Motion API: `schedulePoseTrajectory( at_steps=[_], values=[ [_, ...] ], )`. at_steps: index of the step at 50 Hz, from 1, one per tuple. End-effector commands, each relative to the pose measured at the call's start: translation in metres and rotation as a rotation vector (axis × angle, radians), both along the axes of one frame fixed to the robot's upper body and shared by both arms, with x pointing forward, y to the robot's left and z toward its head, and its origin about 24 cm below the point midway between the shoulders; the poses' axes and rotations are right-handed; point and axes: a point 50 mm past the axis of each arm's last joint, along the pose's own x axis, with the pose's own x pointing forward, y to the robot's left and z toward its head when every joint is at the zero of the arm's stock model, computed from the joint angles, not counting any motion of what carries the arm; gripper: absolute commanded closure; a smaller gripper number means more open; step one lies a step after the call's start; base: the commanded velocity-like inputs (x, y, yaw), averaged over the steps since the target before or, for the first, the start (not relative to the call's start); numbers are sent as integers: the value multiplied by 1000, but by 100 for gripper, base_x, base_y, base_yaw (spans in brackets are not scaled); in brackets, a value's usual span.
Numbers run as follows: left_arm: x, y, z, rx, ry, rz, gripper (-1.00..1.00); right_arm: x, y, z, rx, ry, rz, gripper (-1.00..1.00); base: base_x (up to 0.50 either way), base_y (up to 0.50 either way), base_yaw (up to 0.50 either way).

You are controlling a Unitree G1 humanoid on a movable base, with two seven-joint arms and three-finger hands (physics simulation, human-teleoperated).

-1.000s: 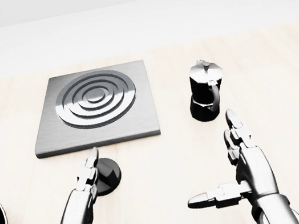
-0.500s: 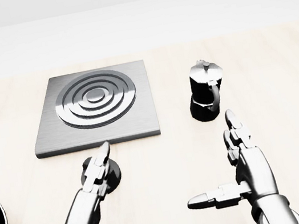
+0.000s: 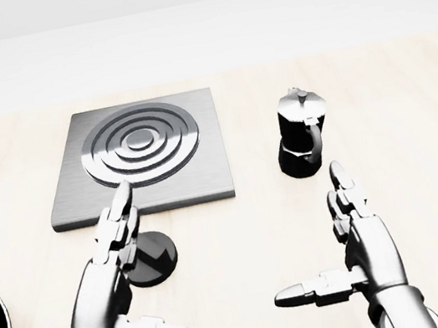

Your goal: Turn on the stove.

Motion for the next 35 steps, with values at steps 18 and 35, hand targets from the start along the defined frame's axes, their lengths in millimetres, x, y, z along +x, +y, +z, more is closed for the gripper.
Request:
schedulePoseTrajectory(
  at_steps=[18, 35],
  values=[
    [18, 53, 63, -230, -270, 344, -100, 1, -1, 0, 6, 4, -8, -100, 0, 0, 0],
    [14, 71, 90, -283, -361, 413, -100, 1, -1, 0, 5, 4, -7, -100, 0, 0, 0]
  ],
)
